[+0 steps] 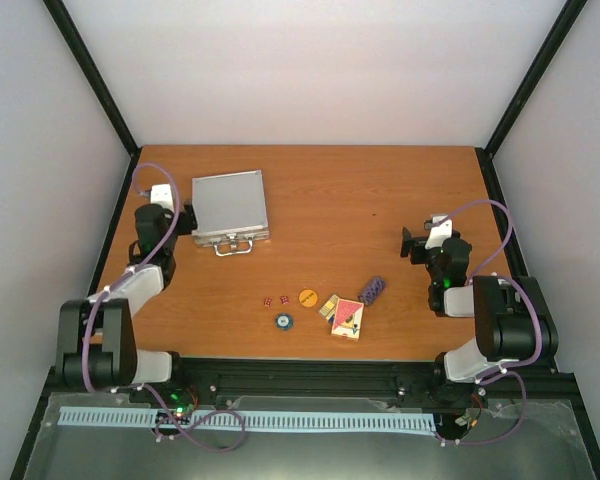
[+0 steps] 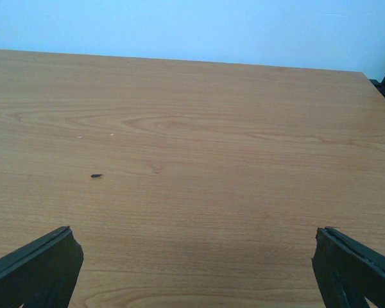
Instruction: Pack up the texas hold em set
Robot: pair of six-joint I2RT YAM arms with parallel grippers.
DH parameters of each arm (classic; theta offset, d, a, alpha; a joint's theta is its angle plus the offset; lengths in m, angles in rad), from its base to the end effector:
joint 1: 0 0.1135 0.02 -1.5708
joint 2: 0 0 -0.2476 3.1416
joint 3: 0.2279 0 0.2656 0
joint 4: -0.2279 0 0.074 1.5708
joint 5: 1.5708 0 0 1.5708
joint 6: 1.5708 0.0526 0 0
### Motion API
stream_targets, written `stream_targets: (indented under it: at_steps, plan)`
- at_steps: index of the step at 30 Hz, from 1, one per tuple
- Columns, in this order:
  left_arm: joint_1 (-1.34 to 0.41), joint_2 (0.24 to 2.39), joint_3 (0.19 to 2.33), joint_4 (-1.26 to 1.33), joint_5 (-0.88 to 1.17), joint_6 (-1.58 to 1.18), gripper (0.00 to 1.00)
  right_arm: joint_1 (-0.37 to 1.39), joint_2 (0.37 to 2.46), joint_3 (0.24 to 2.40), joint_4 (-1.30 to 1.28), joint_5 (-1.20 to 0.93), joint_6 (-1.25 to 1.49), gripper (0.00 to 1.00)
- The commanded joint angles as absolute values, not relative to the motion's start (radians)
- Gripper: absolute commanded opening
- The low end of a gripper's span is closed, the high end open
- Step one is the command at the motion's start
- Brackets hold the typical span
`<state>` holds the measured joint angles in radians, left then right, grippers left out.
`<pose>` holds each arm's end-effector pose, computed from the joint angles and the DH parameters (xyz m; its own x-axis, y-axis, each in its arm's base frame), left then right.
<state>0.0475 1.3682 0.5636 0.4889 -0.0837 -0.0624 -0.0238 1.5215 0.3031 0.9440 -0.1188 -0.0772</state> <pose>0.3124 0.0193 0.1720 -0.3016 -0.0765 -0.9503 -0.1458 0.9888 -0.0334 0.2750 -0.0003 0.1045 -0.2631 -0.0703 -0.9622 -0.1110 0.9929 -0.0422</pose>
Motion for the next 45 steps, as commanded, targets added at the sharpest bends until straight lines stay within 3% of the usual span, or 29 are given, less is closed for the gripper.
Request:
stream_targets:
  at_steps: [1, 6, 12, 18, 27, 29, 30, 32, 33, 45]
  plan:
    - [0.043, 1.263, 0.651, 0.245, -0.023, -0.006, 1.0, -0.032, 1.522, 0.316, 1.008, -0.104, -0.07, 1.0]
    - [0.047, 1.25, 0.835, -0.061, 0.139, 0.001, 1.0, -0.032, 1.522, 0.316, 1.009, -0.103, -0.07, 1.0]
    - [0.048, 1.275, 0.991, -0.241, 0.372, -0.104, 0.79, -0.032, 1.522, 0.317, 1.009, -0.103, -0.071, 1.0]
    - [0.047, 1.421, 1.194, -0.394, 0.821, -0.349, 0.66, -0.032, 1.522, 0.315, 1.009, -0.103, -0.07, 1.0]
    - [0.046, 1.391, 1.284, -0.507, 0.978, -0.508, 0.59, -0.032, 1.522, 0.315, 1.008, -0.103, -0.071, 1.0]
    - [0.046, 1.381, 1.269, -0.452, 1.008, -0.548, 0.48, -0.032, 1.522, 0.316, 1.009, -0.103, -0.07, 1.0]
    - [0.046, 1.385, 1.266, -0.436, 1.027, -0.563, 0.38, -0.032, 1.522, 0.316, 1.009, -0.103, -0.071, 1.0]
    - [0.047, 1.398, 1.274, -0.445, 1.052, -0.566, 0.07, -0.032, 1.522, 0.316, 1.009, -0.102, -0.071, 1.0]
    - [0.046, 1.406, 1.289, -0.464, 1.061, -0.555, 0.01, -0.032, 1.522, 0.316, 1.009, -0.102, -0.07, 1.0]
    - [0.046, 1.423, 1.345, -0.514, 1.113, -0.556, 0.01, -0.032, 1.522, 0.315, 1.009, -0.103, -0.071, 1.0]
